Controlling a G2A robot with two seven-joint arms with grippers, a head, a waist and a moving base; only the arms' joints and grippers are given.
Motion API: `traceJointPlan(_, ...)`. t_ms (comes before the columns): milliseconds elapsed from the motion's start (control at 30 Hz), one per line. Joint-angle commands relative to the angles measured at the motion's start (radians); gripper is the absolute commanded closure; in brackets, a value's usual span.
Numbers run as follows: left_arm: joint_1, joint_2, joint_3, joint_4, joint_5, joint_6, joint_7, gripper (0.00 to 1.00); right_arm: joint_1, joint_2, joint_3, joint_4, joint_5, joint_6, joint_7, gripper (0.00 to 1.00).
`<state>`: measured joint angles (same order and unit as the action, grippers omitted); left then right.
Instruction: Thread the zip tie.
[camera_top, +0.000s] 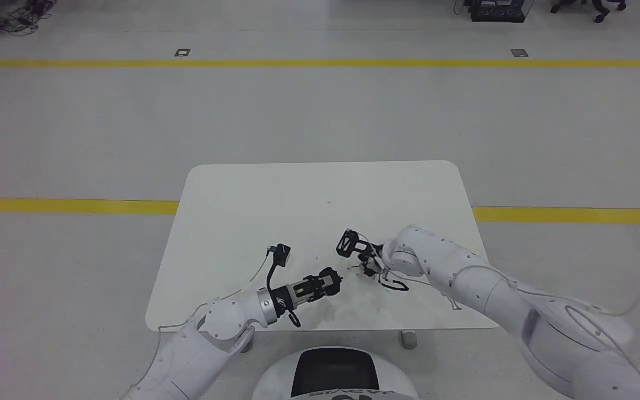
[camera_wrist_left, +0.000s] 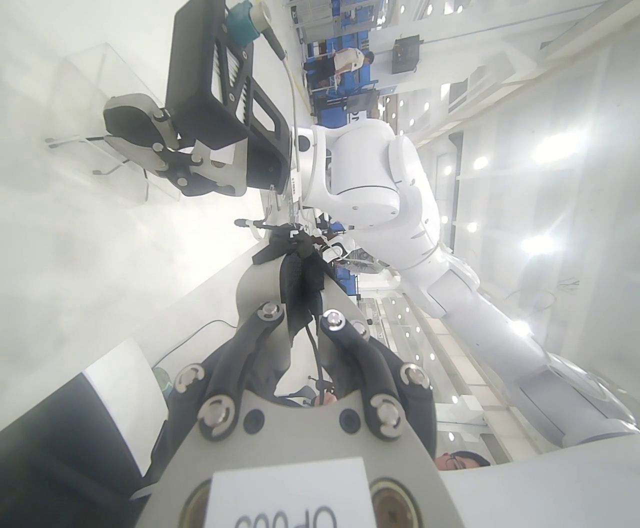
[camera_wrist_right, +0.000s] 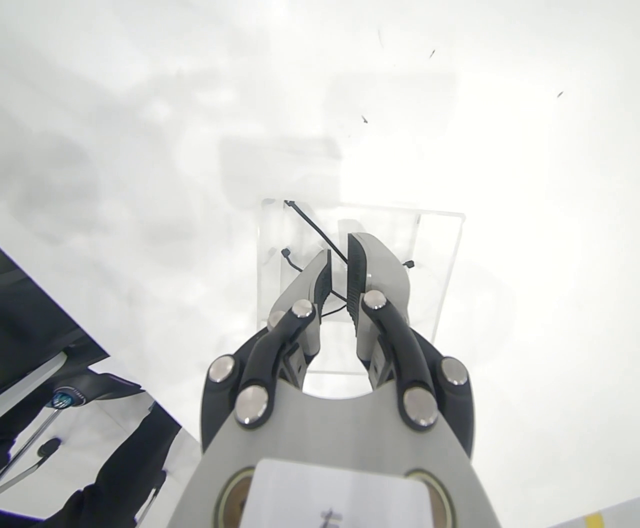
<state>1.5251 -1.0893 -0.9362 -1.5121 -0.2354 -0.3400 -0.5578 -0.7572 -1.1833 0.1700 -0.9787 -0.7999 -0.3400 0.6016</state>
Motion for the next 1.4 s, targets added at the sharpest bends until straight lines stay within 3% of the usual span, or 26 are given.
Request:
traceJointPlan(0,0.000,0.000,0.000,0.000,0.000,0.000,0.000,1.00,0.000,-0.003,0.000,0.004,-0.003,0.000,0.001,0.81)
traceJointPlan(67,0.000,0.000,0.000,0.000,0.000,0.000,0.000,1.00,0.001,-0.007,0.000,0.007,-0.013,0.000,-0.001,0.76)
traceJointPlan(567,0.000,0.000,0.000,0.000,0.000,0.000,0.000,1.00,-0.004,-0.030,0.000,0.038,-0.042,0.000,0.002,0.82)
traceJointPlan(800,0.000,0.000,0.000,0.000,0.000,0.000,0.000,1.00,-0.003,-0.043,0.000,0.058,-0.054,0.000,0.006,1.00)
traceJointPlan(967,0.000,0.000,0.000,0.000,0.000,0.000,0.000,1.00,-0.001,-0.047,0.000,0.066,-0.058,0.000,0.001,1.00)
traceJointPlan(1200,0.000,0.000,0.000,0.000,0.000,0.000,0.000,1.00,0.008,-0.034,0.000,0.046,-0.050,0.000,-0.020,1.00)
traceJointPlan(1367,0.000,0.000,0.000,0.000,0.000,0.000,0.000,1.00,0.014,-0.004,0.000,0.000,-0.034,0.000,-0.045,1.00)
